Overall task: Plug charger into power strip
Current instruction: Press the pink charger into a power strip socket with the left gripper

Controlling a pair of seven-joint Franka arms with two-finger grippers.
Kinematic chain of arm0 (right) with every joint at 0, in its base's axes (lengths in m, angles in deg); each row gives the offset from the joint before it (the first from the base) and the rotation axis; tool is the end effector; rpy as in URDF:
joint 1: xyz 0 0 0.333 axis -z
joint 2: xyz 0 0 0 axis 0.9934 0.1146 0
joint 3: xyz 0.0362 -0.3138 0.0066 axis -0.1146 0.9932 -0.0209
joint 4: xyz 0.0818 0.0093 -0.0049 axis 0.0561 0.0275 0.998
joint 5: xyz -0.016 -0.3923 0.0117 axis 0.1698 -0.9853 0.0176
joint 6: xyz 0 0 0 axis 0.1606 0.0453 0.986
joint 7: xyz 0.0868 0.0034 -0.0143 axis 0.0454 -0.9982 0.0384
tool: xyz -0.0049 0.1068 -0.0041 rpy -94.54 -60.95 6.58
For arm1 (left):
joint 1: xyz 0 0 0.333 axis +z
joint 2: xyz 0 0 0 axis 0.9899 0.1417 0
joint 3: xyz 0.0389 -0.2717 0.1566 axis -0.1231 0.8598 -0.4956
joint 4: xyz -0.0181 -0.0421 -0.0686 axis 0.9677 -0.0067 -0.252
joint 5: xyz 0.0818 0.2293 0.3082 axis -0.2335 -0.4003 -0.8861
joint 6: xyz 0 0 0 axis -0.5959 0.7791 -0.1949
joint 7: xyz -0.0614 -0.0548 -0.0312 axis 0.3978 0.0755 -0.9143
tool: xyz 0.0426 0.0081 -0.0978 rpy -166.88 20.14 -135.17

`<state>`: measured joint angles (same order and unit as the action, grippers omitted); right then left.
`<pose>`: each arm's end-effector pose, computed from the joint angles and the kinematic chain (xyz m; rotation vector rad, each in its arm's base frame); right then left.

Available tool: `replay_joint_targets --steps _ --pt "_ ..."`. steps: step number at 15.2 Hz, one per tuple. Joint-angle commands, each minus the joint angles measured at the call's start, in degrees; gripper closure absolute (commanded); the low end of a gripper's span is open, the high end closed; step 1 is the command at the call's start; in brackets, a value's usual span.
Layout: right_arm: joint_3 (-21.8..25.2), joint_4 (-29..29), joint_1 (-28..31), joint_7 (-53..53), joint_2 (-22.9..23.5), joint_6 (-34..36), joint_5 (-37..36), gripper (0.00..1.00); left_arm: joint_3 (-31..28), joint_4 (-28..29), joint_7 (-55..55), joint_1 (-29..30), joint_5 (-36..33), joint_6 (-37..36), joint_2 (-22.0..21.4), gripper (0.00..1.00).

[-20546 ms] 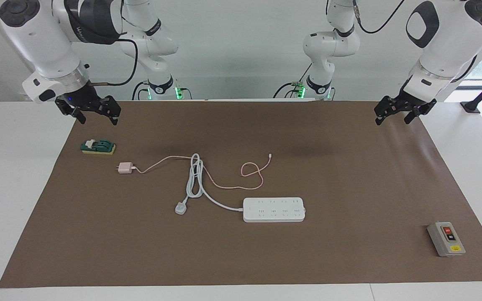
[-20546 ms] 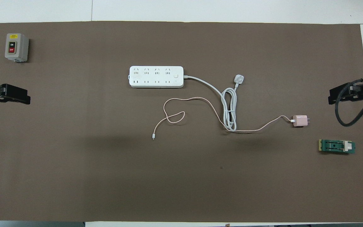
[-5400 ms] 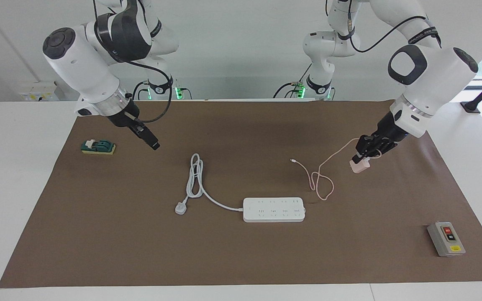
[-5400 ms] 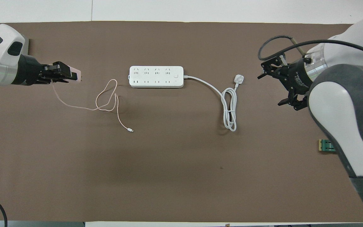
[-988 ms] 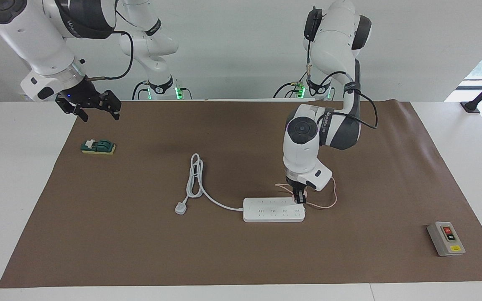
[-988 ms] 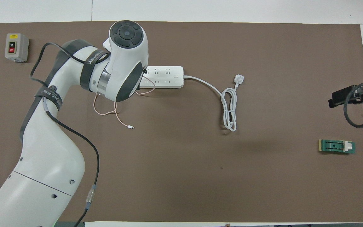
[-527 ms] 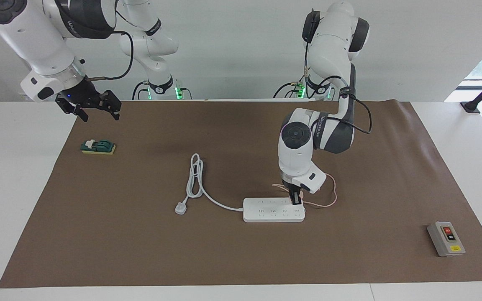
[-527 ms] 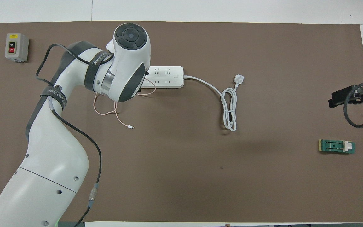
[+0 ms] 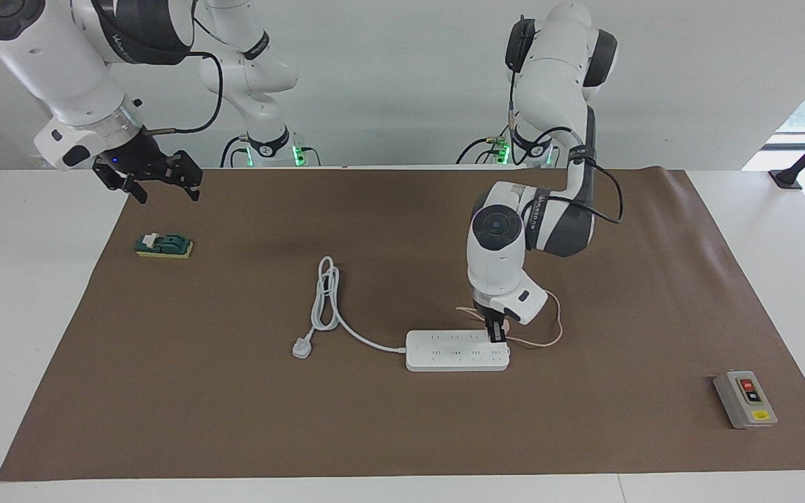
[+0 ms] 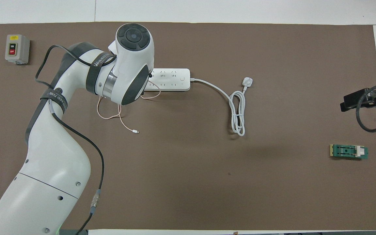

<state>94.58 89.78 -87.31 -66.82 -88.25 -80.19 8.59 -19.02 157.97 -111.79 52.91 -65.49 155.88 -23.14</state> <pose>0.5491 -0.0339 0.5913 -3.0886 0.0143 0.1592 0.6496 -0.3240 0.3558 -2.2433 -2.0499 -0.1876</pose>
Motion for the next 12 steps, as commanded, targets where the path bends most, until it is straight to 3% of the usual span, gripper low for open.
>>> replay_joint_targets --steps 1,12 --pt "-0.49 0.71 0.55 1.37 -0.90 0.26 -1.16 0.00 -0.30 0.42 0.85 -0.06 -0.67 0.05 0.38 1.00" --pt "-0.49 0.71 0.55 1.37 -0.90 0.35 -1.16 0.00 -0.13 0.87 2.96 -0.59 -0.40 0.67 2.47 1.00"
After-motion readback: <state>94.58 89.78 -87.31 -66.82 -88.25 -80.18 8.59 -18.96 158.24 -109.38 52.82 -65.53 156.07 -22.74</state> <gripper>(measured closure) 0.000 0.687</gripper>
